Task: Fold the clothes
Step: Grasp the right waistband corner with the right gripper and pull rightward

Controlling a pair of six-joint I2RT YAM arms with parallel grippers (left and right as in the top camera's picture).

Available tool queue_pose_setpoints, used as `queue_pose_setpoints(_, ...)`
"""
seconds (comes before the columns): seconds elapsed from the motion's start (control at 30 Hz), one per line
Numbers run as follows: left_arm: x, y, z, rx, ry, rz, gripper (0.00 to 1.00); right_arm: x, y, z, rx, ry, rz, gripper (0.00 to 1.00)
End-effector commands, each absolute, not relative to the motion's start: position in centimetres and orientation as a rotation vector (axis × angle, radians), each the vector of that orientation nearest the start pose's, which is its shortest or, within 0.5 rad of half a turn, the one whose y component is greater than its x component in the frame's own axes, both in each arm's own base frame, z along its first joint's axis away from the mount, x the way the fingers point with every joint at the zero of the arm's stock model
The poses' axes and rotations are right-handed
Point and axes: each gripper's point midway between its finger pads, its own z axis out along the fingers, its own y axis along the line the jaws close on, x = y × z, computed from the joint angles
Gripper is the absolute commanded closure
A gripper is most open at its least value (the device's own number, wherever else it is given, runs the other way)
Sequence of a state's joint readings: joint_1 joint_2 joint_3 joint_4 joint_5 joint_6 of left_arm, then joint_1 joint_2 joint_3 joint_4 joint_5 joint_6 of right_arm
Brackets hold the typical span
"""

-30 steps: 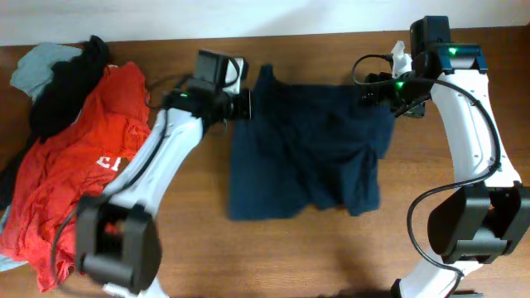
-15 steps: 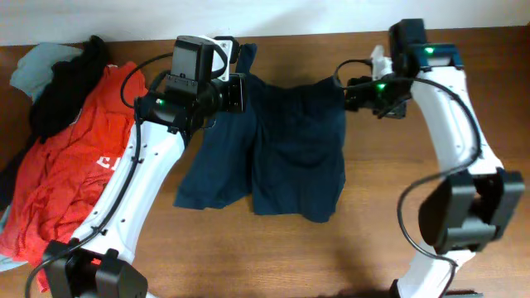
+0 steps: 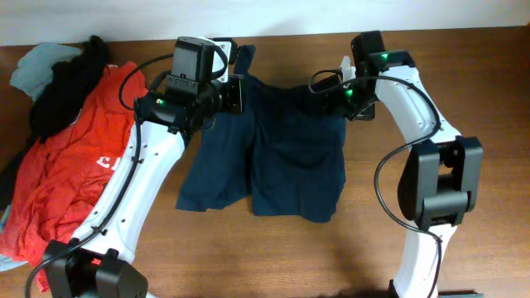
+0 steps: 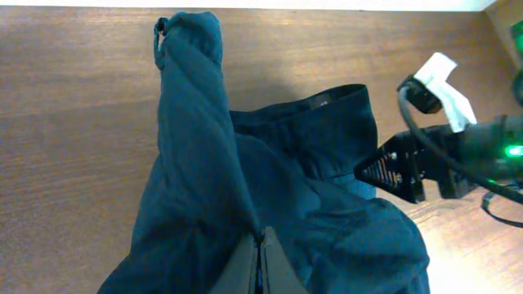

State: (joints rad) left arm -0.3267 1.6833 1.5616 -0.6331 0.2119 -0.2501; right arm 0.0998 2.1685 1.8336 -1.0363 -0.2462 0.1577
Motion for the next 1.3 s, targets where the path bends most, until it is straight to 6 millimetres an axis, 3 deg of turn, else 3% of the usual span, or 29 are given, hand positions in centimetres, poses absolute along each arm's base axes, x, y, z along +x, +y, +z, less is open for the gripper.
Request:
queue_pose_setpoints(0.0,44.2,-18.5,24.0,0.21,2.35,-0.51,0.99,46.5,8.2,5.7,0.083,2.964,0.345,0.23)
queue_pose_setpoints(0.17,44.3,-18.5,24.1,0.209,2.348,-0.51,0.99,47.5,7.8,4.9,0.086,2.938,0.301,0.31)
queue_pose_setpoints(0.37,44.2,-18.5,24.1,0.209,2.349,-0.51,0.99,47.9,7.1,3.5,0.111,2.914,0.196,0.33)
queue_pose_setpoints(0.53,44.3,-18.5,24.1,0.209,2.348,-0.51,0.99,47.8,7.1,2.7,0.111,2.914,0.193,0.5)
queue_pose_setpoints(0.7,44.2,-18.5,24.1,0.209,2.35,-0.51,0.99,48.0,6.8,2.7,0.117,2.904,0.189,0.82)
queue_pose_setpoints(0.87,44.2,-18.5,24.0,0.21,2.353,-0.509,0.99,49.1,3.5,4.3,0.216,2.859,0.207,0.96)
queue_pose_setpoints(1.1,44.2,-18.0,23.7,0.195,2.367,-0.477,0.99,50.4,-0.4,7.2,0.172,2.712,0.652,0.94)
queue_pose_setpoints(1.27,44.2,-18.0,23.7,0.195,2.366,-0.478,0.99,49.8,-1.3,9.6,0.08,2.567,0.943,0.9)
